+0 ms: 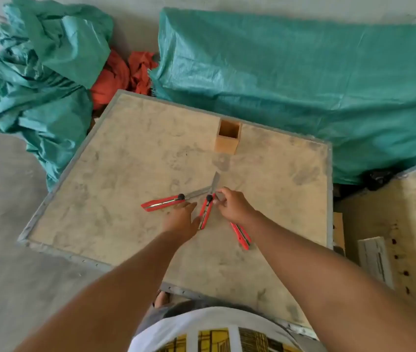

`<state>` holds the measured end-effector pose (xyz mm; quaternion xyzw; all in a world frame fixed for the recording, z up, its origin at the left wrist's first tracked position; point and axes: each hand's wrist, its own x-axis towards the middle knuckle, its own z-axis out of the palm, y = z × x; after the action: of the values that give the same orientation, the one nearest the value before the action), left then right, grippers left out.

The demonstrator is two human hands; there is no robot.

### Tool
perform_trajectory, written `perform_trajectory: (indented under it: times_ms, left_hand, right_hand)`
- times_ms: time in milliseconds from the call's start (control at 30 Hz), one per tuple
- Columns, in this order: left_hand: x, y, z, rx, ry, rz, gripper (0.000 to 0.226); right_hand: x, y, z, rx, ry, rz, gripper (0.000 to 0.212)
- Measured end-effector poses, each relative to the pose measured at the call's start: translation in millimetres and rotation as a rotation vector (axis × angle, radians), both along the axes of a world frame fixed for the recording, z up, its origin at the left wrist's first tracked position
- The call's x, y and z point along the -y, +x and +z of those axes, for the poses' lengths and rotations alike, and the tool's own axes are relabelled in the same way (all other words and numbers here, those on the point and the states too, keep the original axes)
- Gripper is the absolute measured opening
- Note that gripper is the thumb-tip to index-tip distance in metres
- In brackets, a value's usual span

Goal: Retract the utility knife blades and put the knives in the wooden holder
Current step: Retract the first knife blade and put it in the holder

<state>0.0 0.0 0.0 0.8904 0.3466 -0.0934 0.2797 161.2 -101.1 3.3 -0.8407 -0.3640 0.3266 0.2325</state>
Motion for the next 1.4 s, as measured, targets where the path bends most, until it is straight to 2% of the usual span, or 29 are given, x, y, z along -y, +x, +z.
perform_trajectory:
  times_ms: [67,267,433,567,667,767,867,1067,1200,1400]
  left_hand:
    - [11,0,-8,0.012,-0.044,0.114,0.052]
    - [35,6,-22,0.067,-0.081,0.262,0.046]
    - [35,11,-23,0.121,-0.187,0.372,0.04]
    - [31,6,-23,0.128,-0.249,0.361,0.049]
    - [30,2,-20,0.136,-0.266,0.35,0.052]
    - [28,-4,-12,0.201,-0.292,0.337,0.05]
    - [20,-12,3,0.265,-0.375,0.317,0.049]
    - [-7,-30,40,0.285,-0.701,0.242,0.053]
    - [-23,-48,55,0.431,-0.876,0.305,0.049]
    - [-38,-70,80,0.57,-0.983,0.299,0.048]
  right_hand:
    - [-3,-3,-8,-0.055,0.003,0.003,0.044]
    - [-15,-3,-27,-0.097,-0.053,-0.031,0.056]
    - [-20,-1,-38,-0.132,-0.036,-0.136,0.036]
    - [-23,-3,-40,-0.18,0.0,-0.256,0.02]
    - [-20,-7,-39,-0.288,0.064,-0.382,0.01]
    - [-16,-11,-29,-0.368,0.116,-0.478,0.008]
    - [-13,-11,-12,-0.375,0.184,-0.491,0.008]
    - [-13,-16,29,-0.396,0.288,-0.468,0.016]
    - [-15,-29,60,-0.397,0.361,-0.471,0.018]
    - [-15,-53,98,-0.422,0.424,-0.395,0.02]
